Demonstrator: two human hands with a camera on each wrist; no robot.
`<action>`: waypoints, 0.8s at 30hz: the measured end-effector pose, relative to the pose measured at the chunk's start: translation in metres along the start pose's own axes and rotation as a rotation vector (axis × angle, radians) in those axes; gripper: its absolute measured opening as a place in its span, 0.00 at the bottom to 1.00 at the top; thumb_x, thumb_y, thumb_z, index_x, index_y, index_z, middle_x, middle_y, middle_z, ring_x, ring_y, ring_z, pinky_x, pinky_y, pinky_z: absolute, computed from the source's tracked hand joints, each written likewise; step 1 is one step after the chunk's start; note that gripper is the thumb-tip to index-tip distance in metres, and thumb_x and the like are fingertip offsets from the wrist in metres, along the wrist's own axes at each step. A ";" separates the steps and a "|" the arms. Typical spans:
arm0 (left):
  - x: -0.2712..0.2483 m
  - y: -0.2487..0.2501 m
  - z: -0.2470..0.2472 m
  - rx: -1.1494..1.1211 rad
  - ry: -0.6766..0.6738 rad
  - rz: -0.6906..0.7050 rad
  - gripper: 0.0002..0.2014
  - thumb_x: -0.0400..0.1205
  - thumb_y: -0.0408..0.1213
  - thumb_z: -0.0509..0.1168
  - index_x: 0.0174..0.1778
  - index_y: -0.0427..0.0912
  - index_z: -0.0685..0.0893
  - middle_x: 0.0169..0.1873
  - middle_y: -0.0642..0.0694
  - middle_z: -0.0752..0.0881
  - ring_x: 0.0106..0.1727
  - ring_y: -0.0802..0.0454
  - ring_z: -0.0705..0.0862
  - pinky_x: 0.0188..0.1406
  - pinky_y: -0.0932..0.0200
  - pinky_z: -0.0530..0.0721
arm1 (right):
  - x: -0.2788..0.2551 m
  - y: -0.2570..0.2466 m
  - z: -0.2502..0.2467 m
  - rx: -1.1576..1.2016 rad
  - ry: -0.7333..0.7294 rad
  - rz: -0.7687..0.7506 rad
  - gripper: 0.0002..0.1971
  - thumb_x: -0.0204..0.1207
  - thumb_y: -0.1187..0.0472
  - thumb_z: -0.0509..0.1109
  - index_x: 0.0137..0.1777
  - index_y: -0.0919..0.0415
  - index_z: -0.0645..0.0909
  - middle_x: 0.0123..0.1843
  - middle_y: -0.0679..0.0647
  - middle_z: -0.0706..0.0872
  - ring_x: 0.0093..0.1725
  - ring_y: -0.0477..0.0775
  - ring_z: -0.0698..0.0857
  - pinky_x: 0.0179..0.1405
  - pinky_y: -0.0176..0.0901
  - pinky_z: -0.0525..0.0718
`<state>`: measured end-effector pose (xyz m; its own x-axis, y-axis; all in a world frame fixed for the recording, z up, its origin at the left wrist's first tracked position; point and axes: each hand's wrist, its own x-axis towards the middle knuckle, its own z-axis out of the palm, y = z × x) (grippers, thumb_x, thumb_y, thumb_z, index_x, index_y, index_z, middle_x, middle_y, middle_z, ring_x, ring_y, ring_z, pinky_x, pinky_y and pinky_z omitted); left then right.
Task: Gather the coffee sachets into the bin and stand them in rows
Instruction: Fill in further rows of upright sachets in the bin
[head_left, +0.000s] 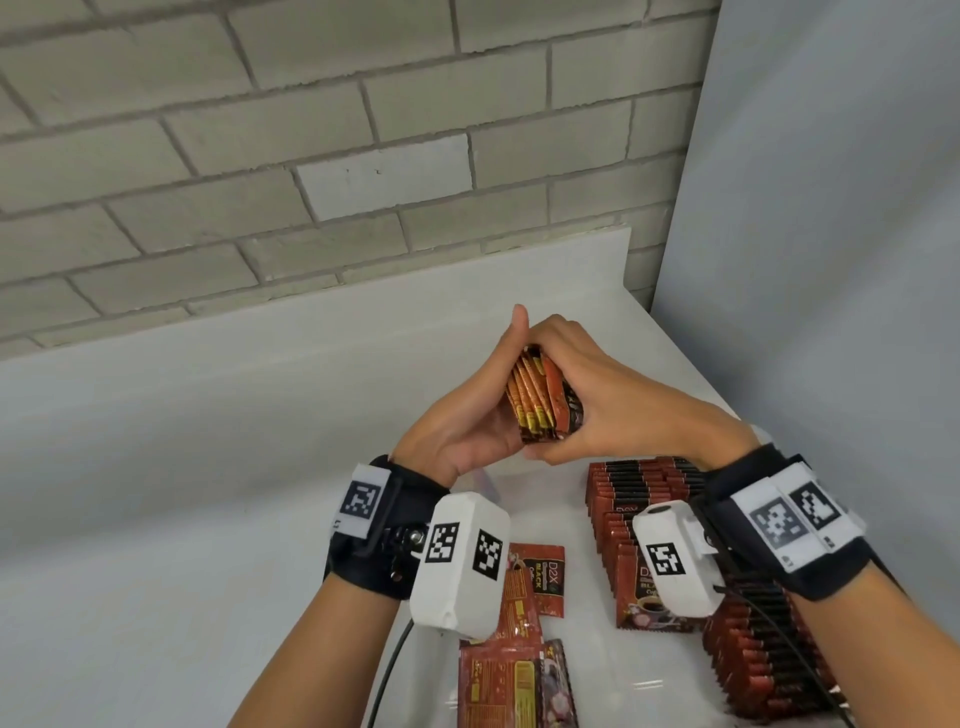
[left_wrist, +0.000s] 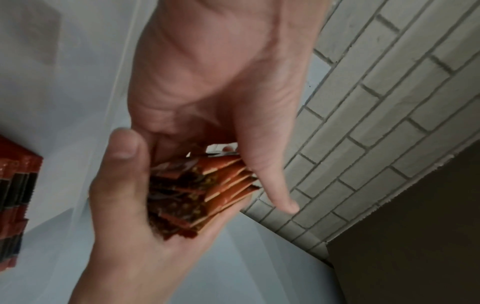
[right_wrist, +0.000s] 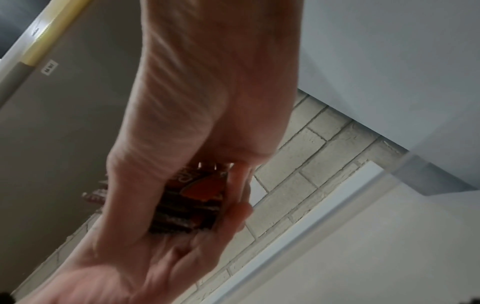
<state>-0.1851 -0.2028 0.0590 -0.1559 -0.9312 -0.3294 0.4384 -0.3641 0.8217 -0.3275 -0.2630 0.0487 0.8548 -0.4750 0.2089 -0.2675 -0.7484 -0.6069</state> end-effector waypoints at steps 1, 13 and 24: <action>0.001 0.000 0.000 0.010 0.006 -0.009 0.39 0.66 0.67 0.62 0.63 0.39 0.82 0.52 0.39 0.87 0.55 0.45 0.88 0.56 0.50 0.87 | 0.000 -0.001 0.001 0.003 -0.006 0.006 0.42 0.64 0.51 0.82 0.74 0.49 0.61 0.62 0.41 0.66 0.64 0.40 0.69 0.61 0.33 0.74; 0.014 -0.006 0.001 0.013 0.081 -0.051 0.38 0.68 0.73 0.57 0.49 0.39 0.86 0.39 0.40 0.89 0.46 0.45 0.90 0.49 0.49 0.88 | -0.003 -0.005 0.002 0.176 -0.051 0.142 0.45 0.67 0.52 0.81 0.74 0.40 0.53 0.59 0.43 0.73 0.57 0.40 0.79 0.51 0.36 0.83; 0.011 -0.012 -0.003 -0.010 0.001 0.061 0.15 0.76 0.46 0.67 0.52 0.39 0.87 0.47 0.40 0.88 0.51 0.49 0.88 0.52 0.56 0.86 | 0.002 -0.001 -0.003 -0.091 0.066 0.061 0.43 0.63 0.49 0.82 0.77 0.52 0.66 0.65 0.44 0.71 0.65 0.44 0.67 0.68 0.39 0.71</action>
<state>-0.1897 -0.2083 0.0447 -0.1274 -0.9516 -0.2798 0.4563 -0.3067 0.8353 -0.3275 -0.2648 0.0518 0.8055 -0.5480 0.2254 -0.3598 -0.7546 -0.5487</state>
